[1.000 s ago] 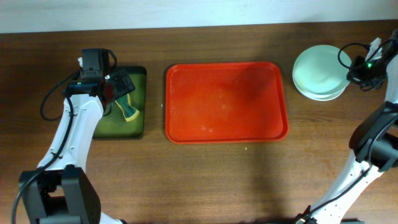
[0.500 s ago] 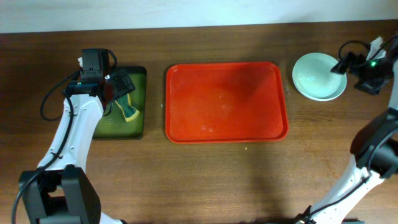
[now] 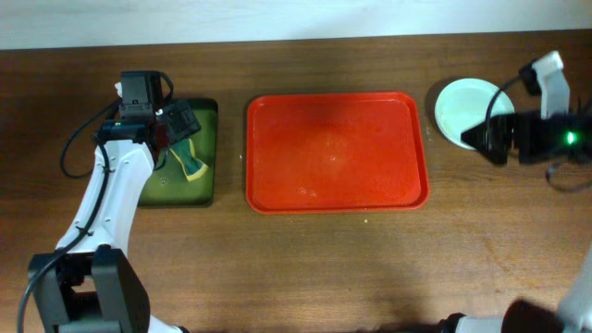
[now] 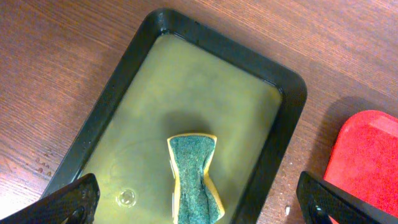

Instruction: Clean dirty plates on tray and stack at the side

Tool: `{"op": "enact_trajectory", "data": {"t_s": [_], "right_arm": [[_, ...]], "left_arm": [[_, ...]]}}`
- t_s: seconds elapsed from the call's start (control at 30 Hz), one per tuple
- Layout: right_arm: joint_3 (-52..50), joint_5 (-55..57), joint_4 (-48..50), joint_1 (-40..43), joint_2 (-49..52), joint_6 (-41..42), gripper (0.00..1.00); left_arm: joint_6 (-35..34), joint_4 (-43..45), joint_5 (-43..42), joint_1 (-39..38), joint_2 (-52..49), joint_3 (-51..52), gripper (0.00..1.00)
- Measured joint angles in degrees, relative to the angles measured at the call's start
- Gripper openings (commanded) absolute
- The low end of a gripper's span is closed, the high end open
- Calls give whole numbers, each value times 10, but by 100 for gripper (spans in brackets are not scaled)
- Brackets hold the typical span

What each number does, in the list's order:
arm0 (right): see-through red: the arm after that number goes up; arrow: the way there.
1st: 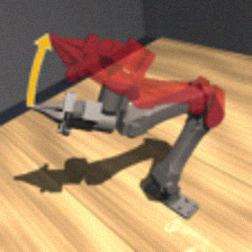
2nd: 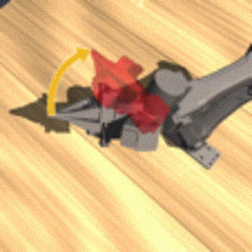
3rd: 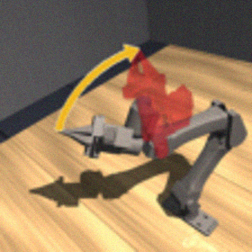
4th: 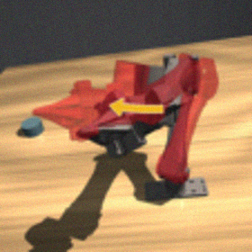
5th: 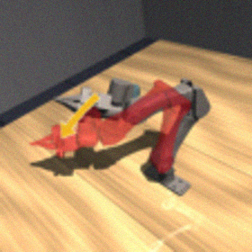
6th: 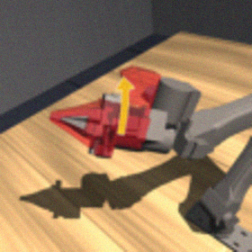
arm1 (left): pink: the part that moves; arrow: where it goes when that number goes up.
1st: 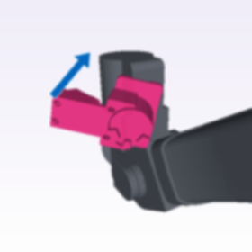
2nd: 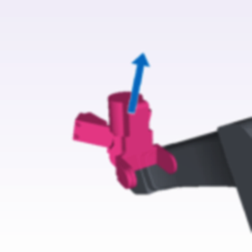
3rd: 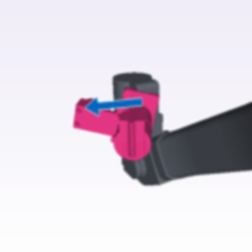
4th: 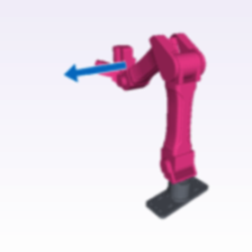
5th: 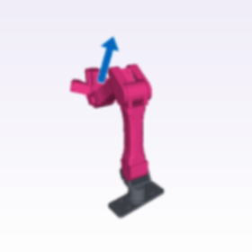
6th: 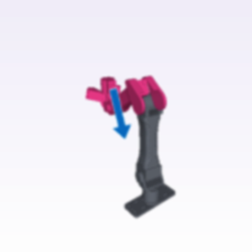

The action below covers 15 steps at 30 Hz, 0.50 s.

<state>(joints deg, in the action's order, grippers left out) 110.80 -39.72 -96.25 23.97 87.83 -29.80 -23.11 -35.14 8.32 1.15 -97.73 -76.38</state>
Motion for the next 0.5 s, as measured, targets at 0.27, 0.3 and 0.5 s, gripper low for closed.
{"op": "enact_trajectory", "data": {"t_s": [0.27, 0.3, 0.5], "right_arm": [[-162, -19, -7, 0, -196, -4, 98], [-162, -20, -7, 0, -196, -4, 98], [-163, -21, -7, 0, -178, -3, 98]], "left_arm": [[0, 0, 0, 0, 0, 0, 99], [0, 0, 0, 0, 0, 0, 99], [0, 1, 0, 0, 0, 0, 99]]}}
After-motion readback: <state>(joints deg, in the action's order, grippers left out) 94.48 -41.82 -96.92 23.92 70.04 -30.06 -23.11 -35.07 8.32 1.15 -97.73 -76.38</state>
